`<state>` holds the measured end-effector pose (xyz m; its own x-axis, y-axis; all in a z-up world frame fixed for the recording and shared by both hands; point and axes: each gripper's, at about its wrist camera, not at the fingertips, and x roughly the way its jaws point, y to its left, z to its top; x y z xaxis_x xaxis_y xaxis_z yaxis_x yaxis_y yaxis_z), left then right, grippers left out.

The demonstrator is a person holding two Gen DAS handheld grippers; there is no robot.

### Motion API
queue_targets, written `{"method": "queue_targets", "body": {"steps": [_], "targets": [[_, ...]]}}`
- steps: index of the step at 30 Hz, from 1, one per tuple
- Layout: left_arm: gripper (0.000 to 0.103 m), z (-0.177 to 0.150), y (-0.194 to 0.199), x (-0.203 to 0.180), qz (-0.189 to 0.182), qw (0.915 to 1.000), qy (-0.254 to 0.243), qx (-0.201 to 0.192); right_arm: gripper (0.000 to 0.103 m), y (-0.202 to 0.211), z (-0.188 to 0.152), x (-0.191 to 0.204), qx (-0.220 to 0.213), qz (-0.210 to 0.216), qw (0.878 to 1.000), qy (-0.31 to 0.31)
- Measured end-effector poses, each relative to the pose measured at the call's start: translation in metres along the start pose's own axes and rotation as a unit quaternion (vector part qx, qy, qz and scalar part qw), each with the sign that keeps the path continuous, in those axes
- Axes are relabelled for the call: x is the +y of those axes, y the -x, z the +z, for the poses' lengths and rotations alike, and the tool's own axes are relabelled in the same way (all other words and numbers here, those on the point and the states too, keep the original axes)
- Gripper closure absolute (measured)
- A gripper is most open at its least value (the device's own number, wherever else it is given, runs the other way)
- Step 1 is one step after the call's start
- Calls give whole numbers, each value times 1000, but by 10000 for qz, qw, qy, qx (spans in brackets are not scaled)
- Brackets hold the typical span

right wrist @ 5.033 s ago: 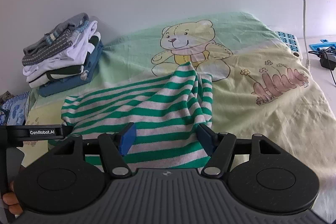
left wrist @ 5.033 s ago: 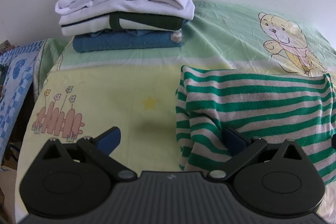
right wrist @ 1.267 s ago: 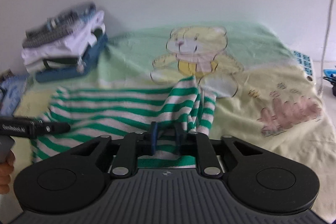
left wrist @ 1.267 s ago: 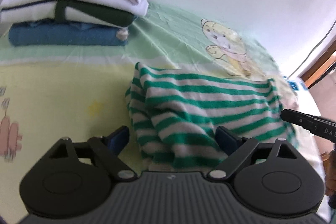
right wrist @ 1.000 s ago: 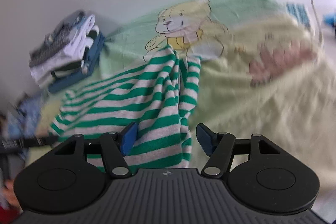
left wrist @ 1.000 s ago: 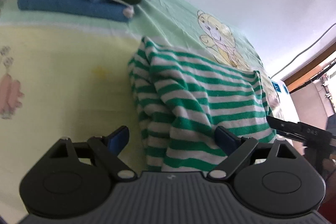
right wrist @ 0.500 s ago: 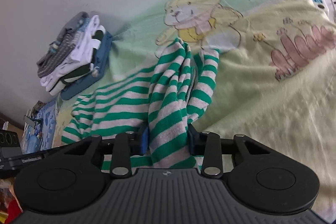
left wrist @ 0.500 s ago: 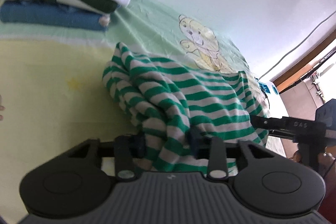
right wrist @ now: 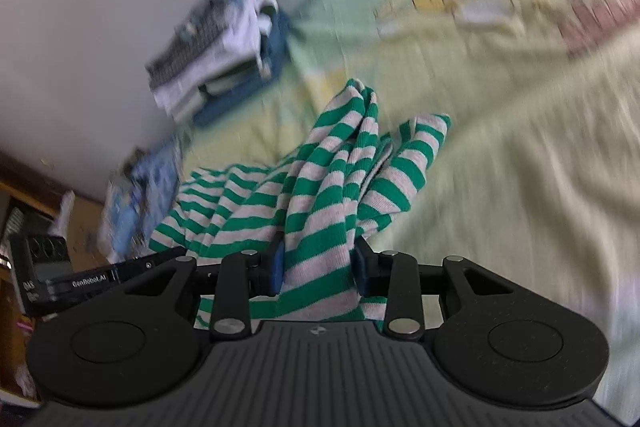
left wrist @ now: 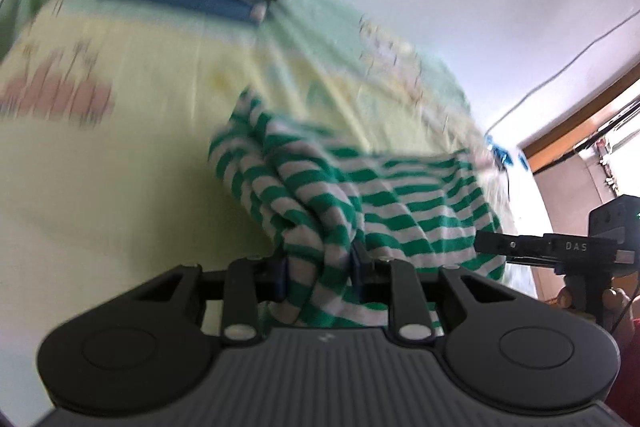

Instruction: Fold clothes

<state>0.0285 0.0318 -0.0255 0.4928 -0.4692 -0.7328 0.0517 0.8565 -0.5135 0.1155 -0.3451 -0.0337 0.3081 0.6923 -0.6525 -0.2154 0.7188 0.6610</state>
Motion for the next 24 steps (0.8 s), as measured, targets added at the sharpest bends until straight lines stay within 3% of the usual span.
{"method": "queue_targets", "body": {"steps": [5,7,10,12,13,14,17,18,19,20,23,24], "targets": [[79,-36,21,-7,-115,9999,67,24,69,21,-40,-5,149,-103,9998,-89],[78,-40,19,-8,68,10000,-20,7,67,21,-47,-6,106,-197,9998,-7],[62,-33,12,-5,321,9994,-84,-17,62,16,-48,-8,-179,-312,9993,30],[62,-31,16,-5,419,9989,-192,-117,60,18,-49,-1,-418,-484,9978,169],[58,-31,20,-5,443,9985,-264,-192,59,23,-50,6,-587,-579,9960,336],[45,-30,25,-6,478,9979,-341,-277,59,28,-51,12,-816,-683,9930,510],[20,-26,37,-9,547,9952,-550,-594,43,42,-50,23,-1475,-913,9806,912],[19,-25,37,-11,508,9949,-594,-633,43,38,-47,24,-1517,-932,9793,964],[22,-23,33,-13,524,9947,-629,-614,45,32,-44,24,-1503,-949,9791,992],[31,-20,25,-15,574,9946,-675,-535,47,25,-41,23,-1496,-995,9786,1008],[56,-14,0,-17,721,9939,-760,-335,67,2,-33,17,-1399,-1041,9801,949],[56,-11,-8,-16,756,9941,-724,-301,86,-4,-31,15,-1360,-1055,9808,916]]}}
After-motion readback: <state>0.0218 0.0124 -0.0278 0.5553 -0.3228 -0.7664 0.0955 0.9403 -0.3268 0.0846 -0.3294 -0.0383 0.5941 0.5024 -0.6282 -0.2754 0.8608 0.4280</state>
